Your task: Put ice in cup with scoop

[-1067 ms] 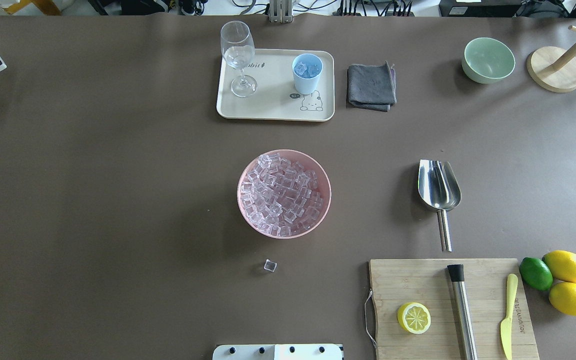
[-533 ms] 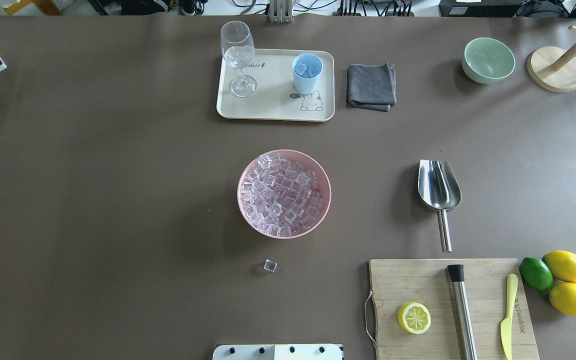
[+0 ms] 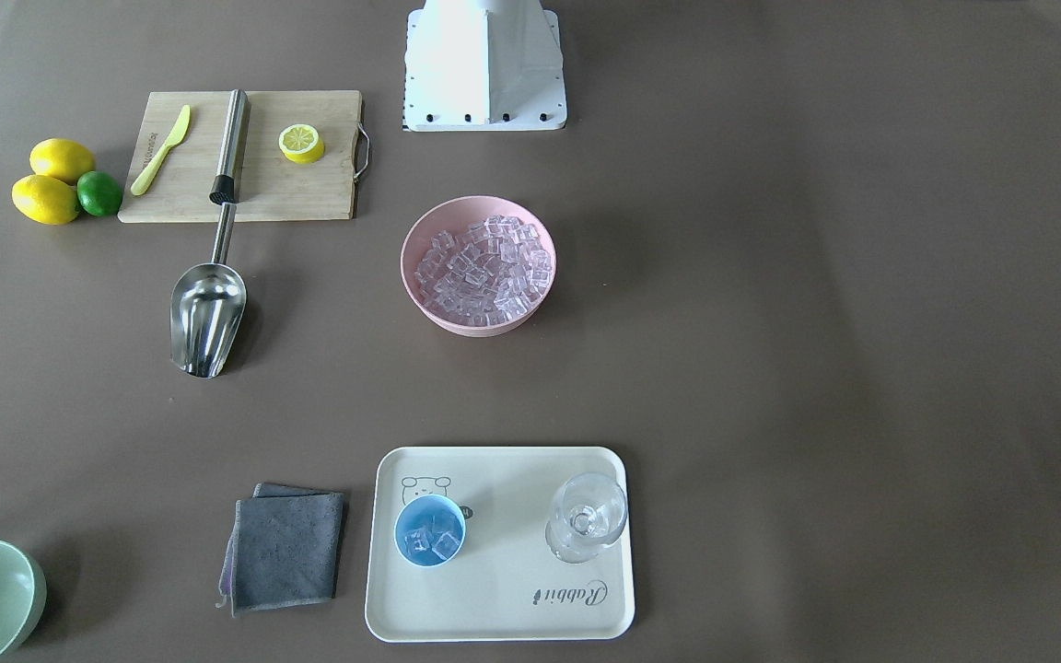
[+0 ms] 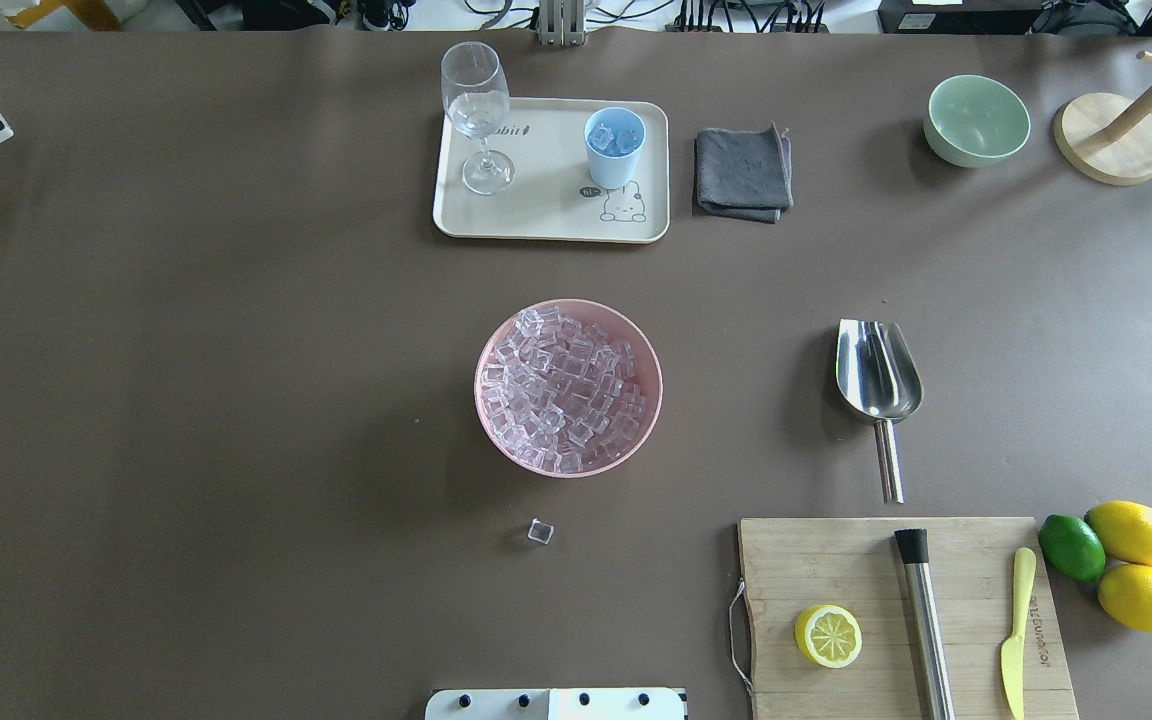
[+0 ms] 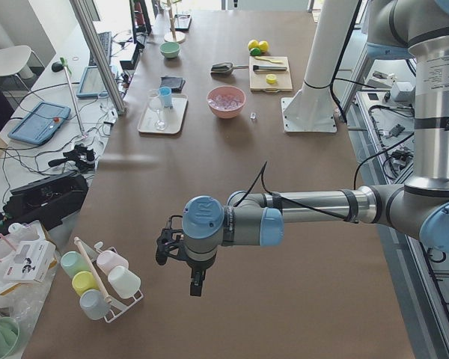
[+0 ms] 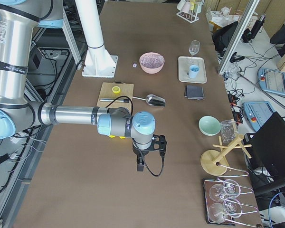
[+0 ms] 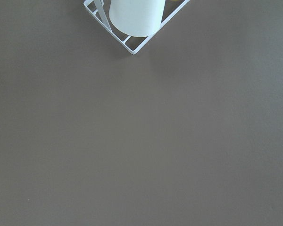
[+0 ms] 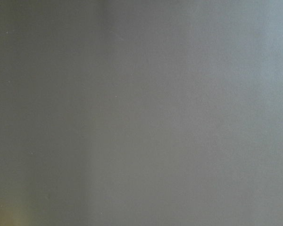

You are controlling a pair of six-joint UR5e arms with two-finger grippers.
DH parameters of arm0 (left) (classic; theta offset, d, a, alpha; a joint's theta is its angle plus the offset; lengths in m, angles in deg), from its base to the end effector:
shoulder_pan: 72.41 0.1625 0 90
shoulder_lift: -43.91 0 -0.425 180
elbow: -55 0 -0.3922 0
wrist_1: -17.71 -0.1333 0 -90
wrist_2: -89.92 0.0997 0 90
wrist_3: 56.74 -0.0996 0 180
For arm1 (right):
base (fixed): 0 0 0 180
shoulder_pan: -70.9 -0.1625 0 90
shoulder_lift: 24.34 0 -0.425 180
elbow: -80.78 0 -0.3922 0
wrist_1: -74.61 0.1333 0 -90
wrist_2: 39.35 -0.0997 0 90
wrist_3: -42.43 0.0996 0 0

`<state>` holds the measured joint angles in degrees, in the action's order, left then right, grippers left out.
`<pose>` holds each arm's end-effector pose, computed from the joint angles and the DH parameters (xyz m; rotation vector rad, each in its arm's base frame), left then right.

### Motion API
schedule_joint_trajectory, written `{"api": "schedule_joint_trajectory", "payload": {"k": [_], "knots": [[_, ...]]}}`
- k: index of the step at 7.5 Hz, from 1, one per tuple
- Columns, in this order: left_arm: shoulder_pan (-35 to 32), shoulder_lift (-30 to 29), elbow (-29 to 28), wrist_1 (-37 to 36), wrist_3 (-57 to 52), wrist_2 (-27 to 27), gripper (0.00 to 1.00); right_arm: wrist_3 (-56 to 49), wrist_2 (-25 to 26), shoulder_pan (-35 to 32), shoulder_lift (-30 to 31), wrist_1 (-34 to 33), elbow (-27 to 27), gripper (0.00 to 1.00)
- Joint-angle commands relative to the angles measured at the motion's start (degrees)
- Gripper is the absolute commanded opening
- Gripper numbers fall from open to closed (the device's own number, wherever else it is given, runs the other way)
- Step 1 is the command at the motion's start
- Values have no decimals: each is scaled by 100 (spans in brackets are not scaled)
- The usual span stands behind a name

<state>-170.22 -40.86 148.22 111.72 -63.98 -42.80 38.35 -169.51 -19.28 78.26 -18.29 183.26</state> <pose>-0.1270 -0.4423 0.6691 0.1306 0.7347 0.0035 0.0703 -0.3948 0.6594 -0.0245 -0.7022 -0.0468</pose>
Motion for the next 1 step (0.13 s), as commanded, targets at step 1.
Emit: {"api": "schedule_joint_trajectory", "payload": {"k": [1], "knots": [[42, -22, 3, 3, 21, 123, 98, -5, 26, 0, -21, 9, 0, 100]]}}
